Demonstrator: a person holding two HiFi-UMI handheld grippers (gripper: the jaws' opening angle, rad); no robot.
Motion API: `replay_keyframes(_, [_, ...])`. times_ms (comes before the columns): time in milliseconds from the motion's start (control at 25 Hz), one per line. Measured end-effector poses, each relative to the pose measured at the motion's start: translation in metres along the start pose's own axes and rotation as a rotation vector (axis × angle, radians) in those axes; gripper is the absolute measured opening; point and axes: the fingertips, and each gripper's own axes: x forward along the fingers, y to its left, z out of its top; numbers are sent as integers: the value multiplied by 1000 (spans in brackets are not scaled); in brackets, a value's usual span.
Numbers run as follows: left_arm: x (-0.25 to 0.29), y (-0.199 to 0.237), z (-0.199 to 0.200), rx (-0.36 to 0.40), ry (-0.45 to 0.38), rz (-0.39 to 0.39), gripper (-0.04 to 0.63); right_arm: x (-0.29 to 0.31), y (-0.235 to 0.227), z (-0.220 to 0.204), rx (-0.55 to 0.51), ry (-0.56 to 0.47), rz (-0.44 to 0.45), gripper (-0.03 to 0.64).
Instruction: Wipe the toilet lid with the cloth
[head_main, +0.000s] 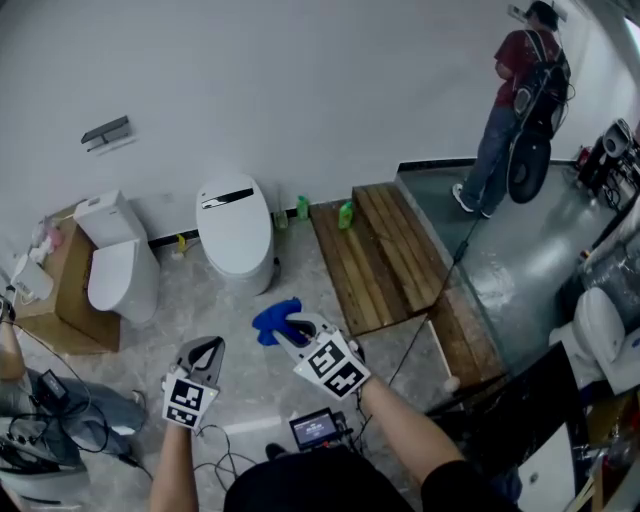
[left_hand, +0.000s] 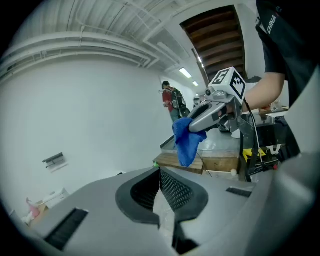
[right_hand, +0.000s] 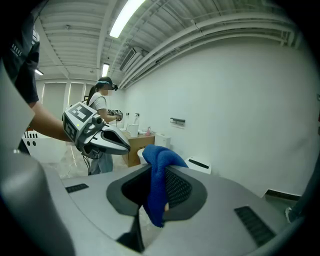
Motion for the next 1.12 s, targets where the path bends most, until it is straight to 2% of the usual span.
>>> replay_keyframes(640, [14, -4, -5, 3, 33, 12, 11, -2, -13, -11, 20, 7, 19, 67])
replay_keyframes(1120, [51, -5, -4, -15, 85, 60, 11, -3, -61, -35, 47, 4, 51, 67])
